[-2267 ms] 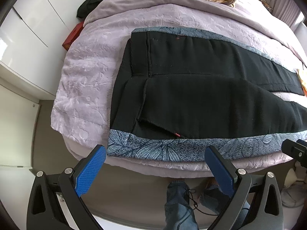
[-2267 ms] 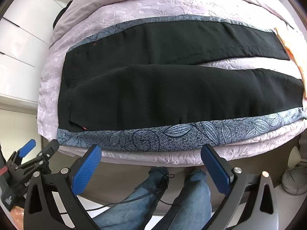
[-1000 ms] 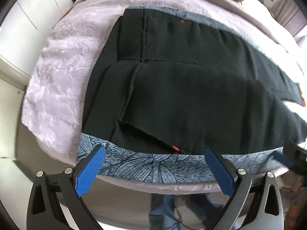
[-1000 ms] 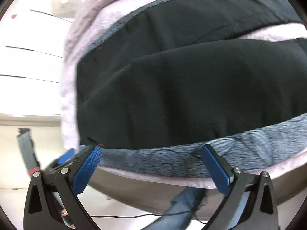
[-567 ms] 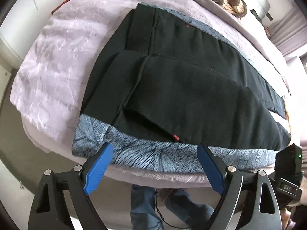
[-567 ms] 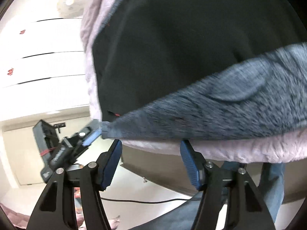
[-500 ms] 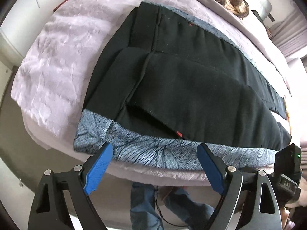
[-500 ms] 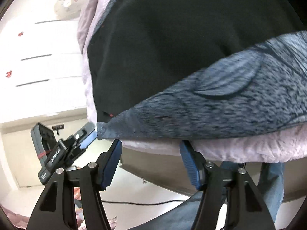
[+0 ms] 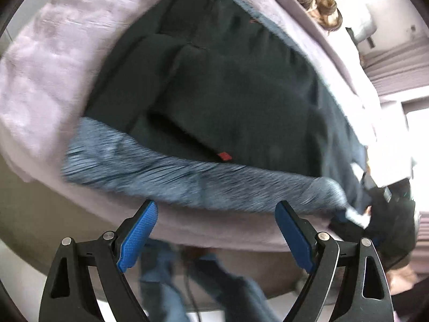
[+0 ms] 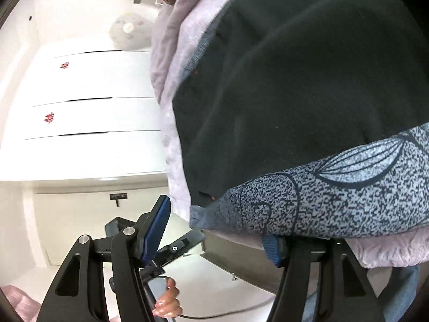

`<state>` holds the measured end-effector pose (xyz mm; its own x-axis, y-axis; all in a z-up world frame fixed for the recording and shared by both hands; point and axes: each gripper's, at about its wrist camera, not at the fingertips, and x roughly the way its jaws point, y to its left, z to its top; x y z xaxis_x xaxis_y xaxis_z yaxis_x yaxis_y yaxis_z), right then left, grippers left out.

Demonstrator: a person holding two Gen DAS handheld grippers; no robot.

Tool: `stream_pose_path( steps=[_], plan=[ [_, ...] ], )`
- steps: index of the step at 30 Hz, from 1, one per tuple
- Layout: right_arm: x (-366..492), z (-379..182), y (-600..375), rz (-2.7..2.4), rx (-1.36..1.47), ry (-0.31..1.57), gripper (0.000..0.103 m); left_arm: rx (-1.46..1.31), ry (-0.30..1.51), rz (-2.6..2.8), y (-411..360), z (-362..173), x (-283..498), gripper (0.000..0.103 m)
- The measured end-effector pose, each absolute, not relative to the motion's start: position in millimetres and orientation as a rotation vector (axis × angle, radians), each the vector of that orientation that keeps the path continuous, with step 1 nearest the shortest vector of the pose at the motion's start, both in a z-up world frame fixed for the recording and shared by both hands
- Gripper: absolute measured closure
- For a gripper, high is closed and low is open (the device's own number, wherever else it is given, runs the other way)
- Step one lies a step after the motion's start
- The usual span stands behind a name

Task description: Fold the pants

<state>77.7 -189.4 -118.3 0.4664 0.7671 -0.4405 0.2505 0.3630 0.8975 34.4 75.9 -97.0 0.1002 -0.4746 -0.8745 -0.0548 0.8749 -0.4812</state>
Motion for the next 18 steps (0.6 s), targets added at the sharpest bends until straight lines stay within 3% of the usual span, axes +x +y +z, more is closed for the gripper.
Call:
stream_pose_path(
  steps=[5,7,9,11,16,18],
  plan=[
    [78.8,-111.4,-191.7,0.445,1.187,1.067,0.036,-0.563,1.447,-0.283,68.8,-109.1,51.8,0.013],
    [78.8,-111.7,-191.3,0.448,1.186,1.067,0.036,-0.6,1.444,-0.251,76.6,-110.4,50.3,0.026],
    [77.9,-114.6,-191.7,0.445,1.191,1.071,0.036,-0.591,1.437,-0.228,83.4,-110.3,51.6,0.054],
    [70.0,-117.3,-199.9,0.434,1.208,1.071,0.036,-0.587,1.415,-0.236,95.5,-107.2,54.6,0.07],
    [50.5,-148.1,-219.4,0.294,1.287,1.102,0.036,-0.536,1.421,-0.252,96.9,-109.5,60.6,0.071],
    [36.2,-166.4,-235.5,0.217,1.387,1.078,0.045,-0.491,1.427,-0.249,91.1,-112.9,60.9,0.071]
  ],
)
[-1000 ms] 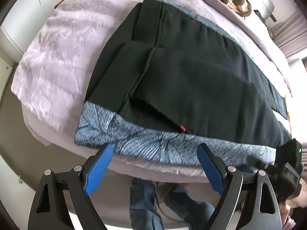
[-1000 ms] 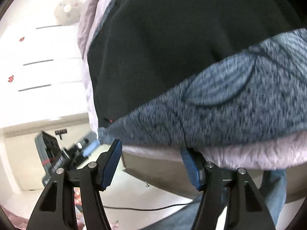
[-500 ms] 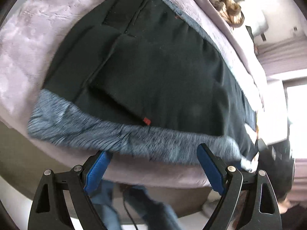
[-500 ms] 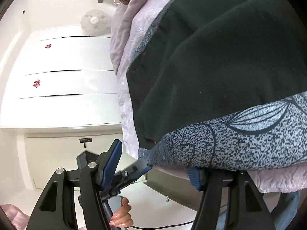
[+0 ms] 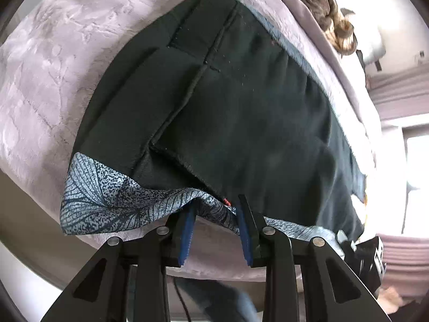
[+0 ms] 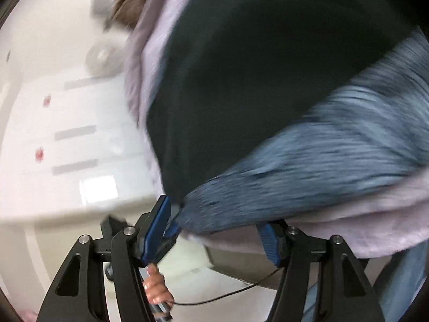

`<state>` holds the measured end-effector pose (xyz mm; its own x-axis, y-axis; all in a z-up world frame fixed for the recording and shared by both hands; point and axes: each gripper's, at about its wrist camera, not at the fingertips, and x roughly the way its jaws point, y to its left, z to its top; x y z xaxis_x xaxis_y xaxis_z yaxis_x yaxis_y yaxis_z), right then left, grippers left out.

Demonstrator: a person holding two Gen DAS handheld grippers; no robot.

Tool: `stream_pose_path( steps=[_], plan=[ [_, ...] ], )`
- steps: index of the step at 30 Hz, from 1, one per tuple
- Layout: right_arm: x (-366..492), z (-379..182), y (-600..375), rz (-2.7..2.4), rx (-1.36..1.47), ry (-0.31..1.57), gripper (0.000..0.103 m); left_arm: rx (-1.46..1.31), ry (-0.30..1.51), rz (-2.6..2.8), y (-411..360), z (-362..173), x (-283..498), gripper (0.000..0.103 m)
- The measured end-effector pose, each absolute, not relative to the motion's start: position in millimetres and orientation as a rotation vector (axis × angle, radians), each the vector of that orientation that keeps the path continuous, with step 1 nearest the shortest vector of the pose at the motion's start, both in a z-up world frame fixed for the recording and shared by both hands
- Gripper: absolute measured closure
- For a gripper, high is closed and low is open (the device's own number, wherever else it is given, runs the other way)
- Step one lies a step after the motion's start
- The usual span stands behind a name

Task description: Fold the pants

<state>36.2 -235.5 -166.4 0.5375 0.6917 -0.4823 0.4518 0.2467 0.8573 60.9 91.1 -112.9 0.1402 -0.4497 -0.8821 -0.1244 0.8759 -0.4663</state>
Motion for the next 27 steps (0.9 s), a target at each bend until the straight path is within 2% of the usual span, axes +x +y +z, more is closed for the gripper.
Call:
stream_pose_path(
  steps=[1,2,3,4,7,13,18,21,22,23,24,27],
  plan=[
    [31.1,-172.9,-241.4,0.194,1.431,1.059,0.049,-0.475,1.427,-0.245,89.3,-113.5,61.2,0.071],
    [25.0,-180.3,-248.4,0.172,1.492,1.025,0.062,-0.464,1.427,-0.241,88.4,-112.2,61.5,0.071],
    [19.7,-186.5,-254.0,0.154,1.55,0.995,0.087,-0.455,1.425,-0.239,86.6,-109.5,62.6,0.072],
    [14.4,-189.8,-259.2,0.132,1.598,0.967,0.097,-0.438,1.419,-0.236,84.9,-105.0,63.7,0.072],
    [18.6,-165.0,-263.6,0.158,1.504,0.947,0.097,-0.363,1.357,-0.212,80.7,-78.3,71.0,0.072],
    [83.9,-89.2,-277.2,0.313,1.16,1.055,0.097,-0.321,1.203,-0.153,74.6,-25.1,119.2,0.072],
    [163.8,-62.7,-299.4,0.416,1.014,1.124,0.097,-0.242,1.121,-0.081,54.7,-13.9,181.4,0.072],
    [209.8,-63.2,-316.3,0.426,0.984,1.166,0.097,-0.269,1.096,-0.07,60.4,-2.5,185.8,0.07],
    [215.1,-61.5,-319.7,0.432,0.988,1.168,0.097,-0.265,1.11,-0.068,62.1,-0.3,180.7,0.063],
    [218.0,-63.0,-325.1,0.443,0.998,1.171,0.097,-0.264,1.134,-0.07,64.6,0.6,171.8,0.037],
    [219.6,-62.0,-322.1,0.448,1.005,1.173,0.097,-0.271,1.145,-0.061,68.5,2.3,159.7,0.021],
    [212.1,-63.8,-323.2,0.469,1.043,1.17,0.097,-0.311,1.232,-0.053,79.2,0.5,114.2,0.02]
  ],
)
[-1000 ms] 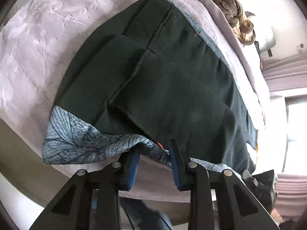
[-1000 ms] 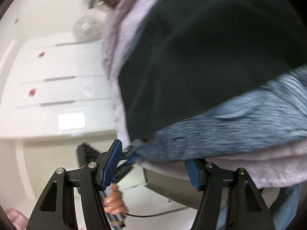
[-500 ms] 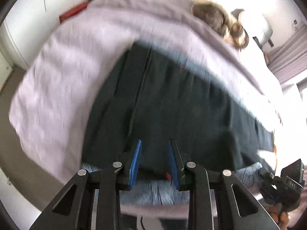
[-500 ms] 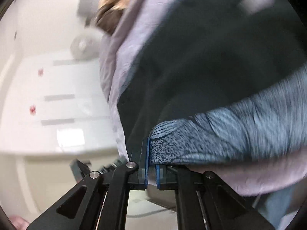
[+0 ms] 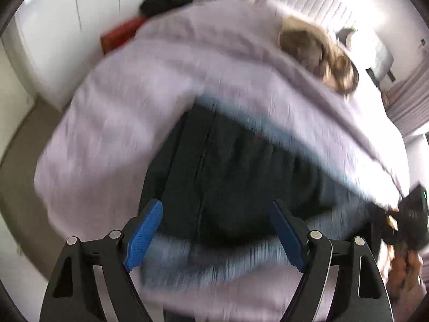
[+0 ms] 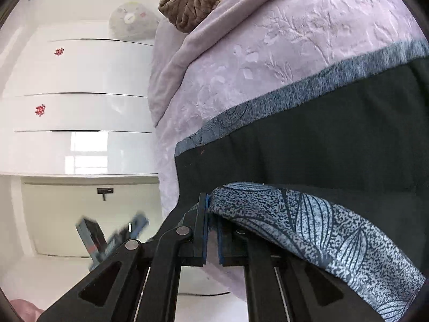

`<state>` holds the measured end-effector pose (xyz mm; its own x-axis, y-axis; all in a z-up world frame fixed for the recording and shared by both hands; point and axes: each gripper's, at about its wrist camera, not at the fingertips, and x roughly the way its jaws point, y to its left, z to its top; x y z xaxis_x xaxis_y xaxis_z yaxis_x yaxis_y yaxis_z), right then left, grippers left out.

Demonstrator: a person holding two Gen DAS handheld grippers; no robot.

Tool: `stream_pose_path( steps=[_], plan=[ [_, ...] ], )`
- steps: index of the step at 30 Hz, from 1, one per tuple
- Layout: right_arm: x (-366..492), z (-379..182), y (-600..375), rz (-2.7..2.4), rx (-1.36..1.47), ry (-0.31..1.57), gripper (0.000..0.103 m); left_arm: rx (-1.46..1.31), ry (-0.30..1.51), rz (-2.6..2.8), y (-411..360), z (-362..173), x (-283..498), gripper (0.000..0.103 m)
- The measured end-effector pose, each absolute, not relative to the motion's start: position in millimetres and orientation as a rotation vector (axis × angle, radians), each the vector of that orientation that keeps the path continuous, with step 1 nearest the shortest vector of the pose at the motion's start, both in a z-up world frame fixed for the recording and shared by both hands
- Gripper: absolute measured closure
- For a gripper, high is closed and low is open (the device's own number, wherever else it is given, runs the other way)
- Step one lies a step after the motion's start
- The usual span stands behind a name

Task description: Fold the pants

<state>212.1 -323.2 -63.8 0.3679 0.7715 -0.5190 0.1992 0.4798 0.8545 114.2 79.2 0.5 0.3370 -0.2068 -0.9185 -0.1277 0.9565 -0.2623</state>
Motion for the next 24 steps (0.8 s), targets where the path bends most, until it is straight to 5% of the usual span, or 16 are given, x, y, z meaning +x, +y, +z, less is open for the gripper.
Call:
stream_pose_path(
  steps=[8,20,23,24],
  plan=[
    [219.1,-73.6,-307.3,0.483,1.051,1.17,0.097,-0.596,1.373,-0.006,96.7,-11.7,40.3,0.02],
    [205.2,-64.9,-305.2,0.503,1.0,1.147,0.097,-0.814,1.334,0.079,83.3,-67.3,74.3,0.023],
    [202.1,-66.2,-304.5,0.502,0.988,1.157,0.097,-0.755,1.408,0.105,79.2,-90.0,82.6,0.072],
    [202.2,-68.0,-303.7,0.499,0.984,1.162,0.097,-0.741,1.417,0.102,79.8,-93.9,84.3,0.075]
  ],
)
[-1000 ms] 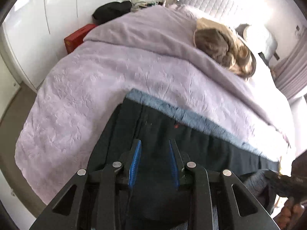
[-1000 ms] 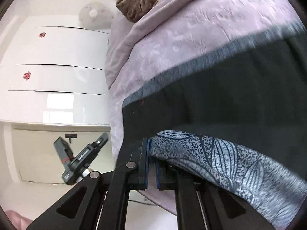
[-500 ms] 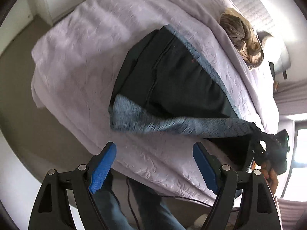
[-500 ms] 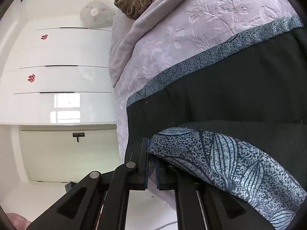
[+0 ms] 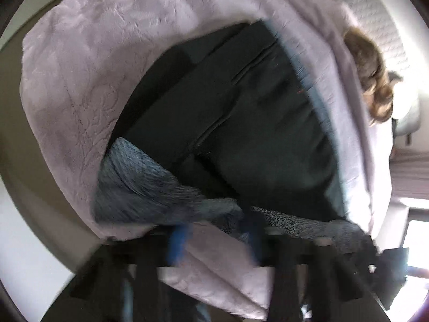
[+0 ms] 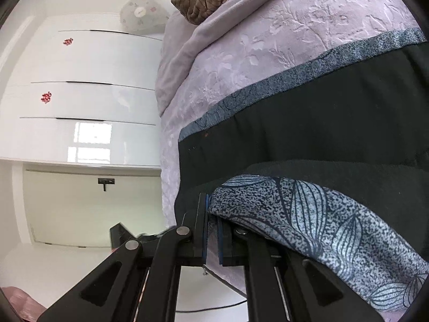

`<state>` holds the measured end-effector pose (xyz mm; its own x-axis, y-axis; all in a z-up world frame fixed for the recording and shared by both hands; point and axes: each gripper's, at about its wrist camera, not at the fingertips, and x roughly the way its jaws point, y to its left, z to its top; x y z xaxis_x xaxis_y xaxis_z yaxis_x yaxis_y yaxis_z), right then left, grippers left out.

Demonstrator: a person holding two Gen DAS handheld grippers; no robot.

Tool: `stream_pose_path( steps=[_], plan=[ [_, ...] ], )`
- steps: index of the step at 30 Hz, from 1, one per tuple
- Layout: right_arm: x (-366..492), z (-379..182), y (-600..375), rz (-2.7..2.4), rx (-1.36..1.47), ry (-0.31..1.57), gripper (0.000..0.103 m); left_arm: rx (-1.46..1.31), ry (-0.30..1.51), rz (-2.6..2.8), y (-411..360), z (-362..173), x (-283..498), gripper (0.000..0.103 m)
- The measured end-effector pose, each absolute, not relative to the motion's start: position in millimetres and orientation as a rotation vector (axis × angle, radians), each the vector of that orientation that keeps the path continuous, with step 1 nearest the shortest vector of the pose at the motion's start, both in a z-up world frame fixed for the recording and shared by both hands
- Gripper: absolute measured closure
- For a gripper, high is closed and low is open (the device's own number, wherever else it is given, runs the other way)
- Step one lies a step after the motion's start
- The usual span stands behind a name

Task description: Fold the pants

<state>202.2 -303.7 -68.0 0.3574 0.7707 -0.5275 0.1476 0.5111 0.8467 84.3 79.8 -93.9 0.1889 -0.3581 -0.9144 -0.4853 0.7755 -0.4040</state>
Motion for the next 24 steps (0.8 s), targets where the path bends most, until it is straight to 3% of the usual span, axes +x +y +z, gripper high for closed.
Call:
stream_pose_path(
  steps=[9,13,14,15,17,21,24],
  plan=[
    [224.5,-62.3,-308.0,0.49,0.922,1.164,0.097,-0.515,1.221,0.027,65.0,-26.2,152.3,0.075],
    [261.4,-71.8,-315.4,0.494,0.909,1.176,0.097,-0.437,1.145,0.004,51.6,-22.5,208.8,0.075],
    [273.7,-77.1,-318.4,0.49,0.91,1.186,0.097,-0.42,1.126,0.009,48.1,-26.8,226.0,0.07],
    [284.1,-83.2,-320.7,0.489,0.916,1.198,0.097,-0.399,1.115,0.023,46.0,-31.5,239.8,0.052],
    [309.9,-102.9,-326.6,0.472,0.921,1.228,0.095,-0.328,1.08,0.081,39.3,-43.6,265.4,0.03],
    [344.0,-152.3,-334.3,0.412,0.942,1.323,0.093,-0.27,1.128,0.093,32.8,-73.8,295.0,0.029],
    [353.3,-175.8,-335.6,0.383,0.97,1.363,0.092,-0.237,1.126,0.108,28.2,-66.9,293.0,0.029]
  ],
)
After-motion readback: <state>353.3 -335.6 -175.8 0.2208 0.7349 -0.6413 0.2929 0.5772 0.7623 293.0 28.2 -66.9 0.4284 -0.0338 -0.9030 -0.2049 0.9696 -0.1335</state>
